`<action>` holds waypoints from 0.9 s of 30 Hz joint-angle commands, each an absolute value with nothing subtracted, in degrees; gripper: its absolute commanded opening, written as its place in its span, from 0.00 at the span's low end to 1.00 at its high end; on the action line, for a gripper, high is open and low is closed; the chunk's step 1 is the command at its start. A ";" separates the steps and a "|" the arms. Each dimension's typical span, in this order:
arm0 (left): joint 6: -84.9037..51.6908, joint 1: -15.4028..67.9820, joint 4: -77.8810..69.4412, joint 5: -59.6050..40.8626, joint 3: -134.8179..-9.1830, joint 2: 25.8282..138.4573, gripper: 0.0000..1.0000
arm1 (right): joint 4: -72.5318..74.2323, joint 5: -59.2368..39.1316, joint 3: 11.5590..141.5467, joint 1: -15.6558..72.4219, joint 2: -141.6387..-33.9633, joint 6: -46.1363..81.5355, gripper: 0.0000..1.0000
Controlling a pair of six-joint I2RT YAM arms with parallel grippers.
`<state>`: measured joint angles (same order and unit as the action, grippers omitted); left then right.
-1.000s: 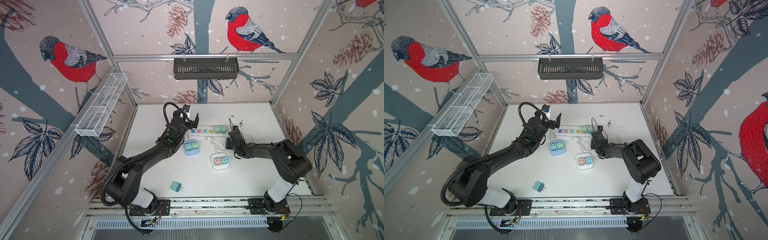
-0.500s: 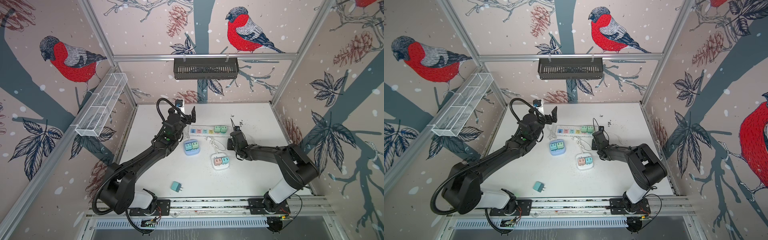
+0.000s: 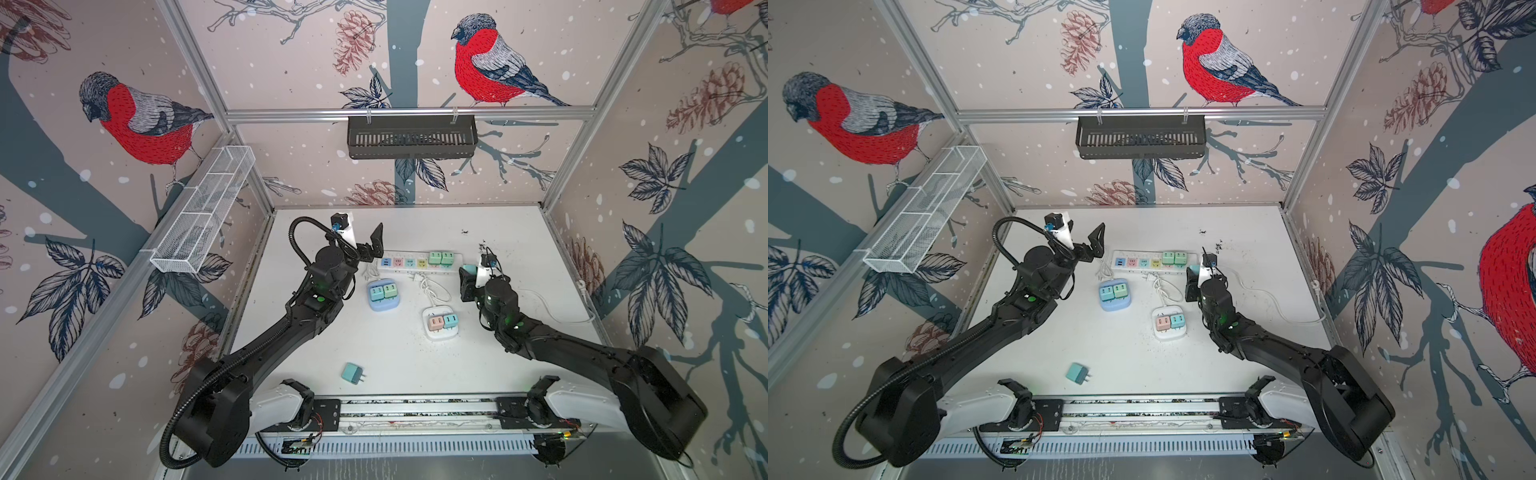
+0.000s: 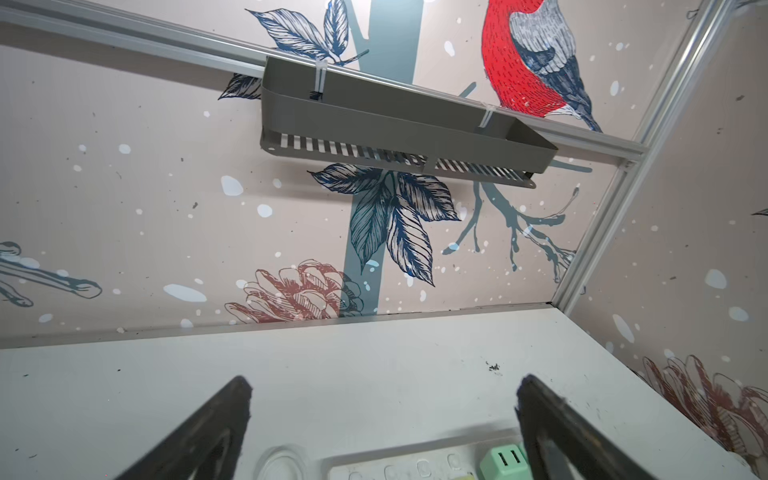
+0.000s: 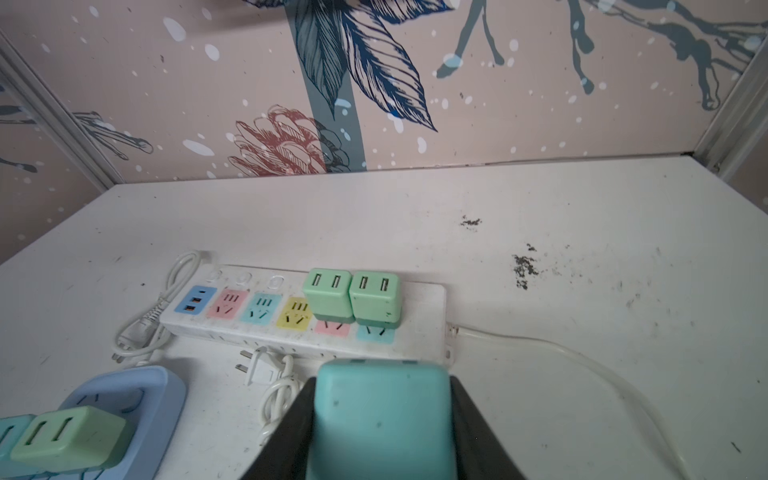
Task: Insert the plug
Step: 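Carry the teal adapter with the right gripper toward the approaching left gripper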
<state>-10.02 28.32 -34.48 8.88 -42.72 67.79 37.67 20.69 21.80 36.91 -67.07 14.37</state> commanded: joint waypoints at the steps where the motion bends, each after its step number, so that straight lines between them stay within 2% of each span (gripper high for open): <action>1: -8.89 28.20 -33.65 3.35 -44.65 66.47 0.98 | 51.00 22.15 19.63 38.92 -65.30 5.08 0.06; 5: -8.87 28.25 -28.85 -2.66 -47.77 67.62 0.98 | 61.18 22.10 17.36 42.03 -65.01 -3.81 0.04; 12: -4.11 29.86 -23.99 -29.32 -52.42 71.47 0.97 | 75.74 20.39 15.63 43.58 -67.94 -16.40 0.03; 16: -1.17 32.59 -17.95 -31.11 -56.74 74.01 0.91 | 78.47 16.90 15.69 43.81 -69.13 -20.47 0.03; 27: 3.33 35.64 -6.28 -36.92 -65.88 81.75 0.83 | 81.60 11.96 16.34 44.80 -70.70 -24.68 0.04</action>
<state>1.54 35.42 -9.72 -33.32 -64.29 80.75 77.54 13.72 15.84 44.51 -70.15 -22.70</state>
